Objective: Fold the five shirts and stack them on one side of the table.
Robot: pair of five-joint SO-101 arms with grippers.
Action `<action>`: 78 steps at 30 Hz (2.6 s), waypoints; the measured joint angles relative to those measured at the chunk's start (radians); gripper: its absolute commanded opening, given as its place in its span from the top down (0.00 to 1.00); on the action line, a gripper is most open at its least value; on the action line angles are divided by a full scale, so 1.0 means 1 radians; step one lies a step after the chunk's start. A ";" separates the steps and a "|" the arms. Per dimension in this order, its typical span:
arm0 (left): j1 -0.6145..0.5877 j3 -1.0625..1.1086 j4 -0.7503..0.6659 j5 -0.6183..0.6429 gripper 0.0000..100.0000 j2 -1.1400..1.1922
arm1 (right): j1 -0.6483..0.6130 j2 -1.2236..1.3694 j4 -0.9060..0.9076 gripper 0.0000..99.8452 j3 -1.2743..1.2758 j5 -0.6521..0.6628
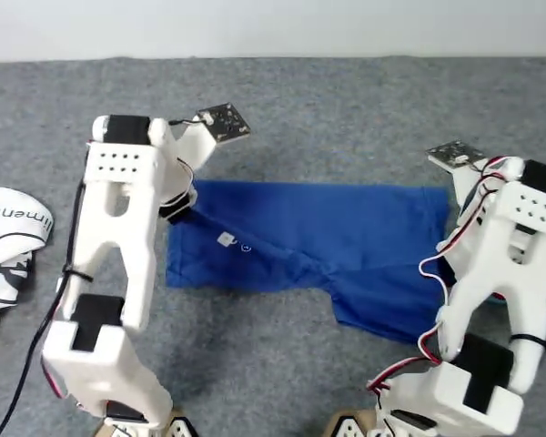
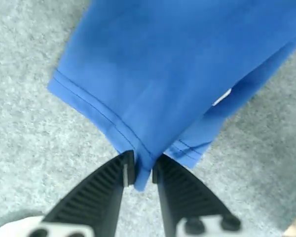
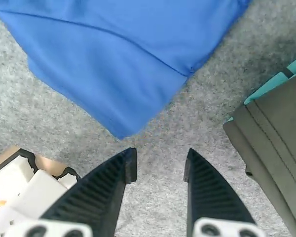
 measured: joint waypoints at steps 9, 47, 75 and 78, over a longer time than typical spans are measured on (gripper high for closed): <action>0.002 0.078 0.006 0.000 0.87 -0.169 | 0.000 0.000 0.000 0.83 0.009 -0.002; 0.698 0.486 -0.400 0.539 0.96 -0.315 | 0.000 -0.488 0.000 0.83 0.041 -0.500; 1.065 0.031 -0.440 0.585 0.85 0.399 | 0.000 -0.502 0.000 0.83 0.041 -0.628; 1.065 -0.069 -0.393 0.585 0.85 0.468 | 0.000 -0.502 0.000 0.83 0.041 -0.628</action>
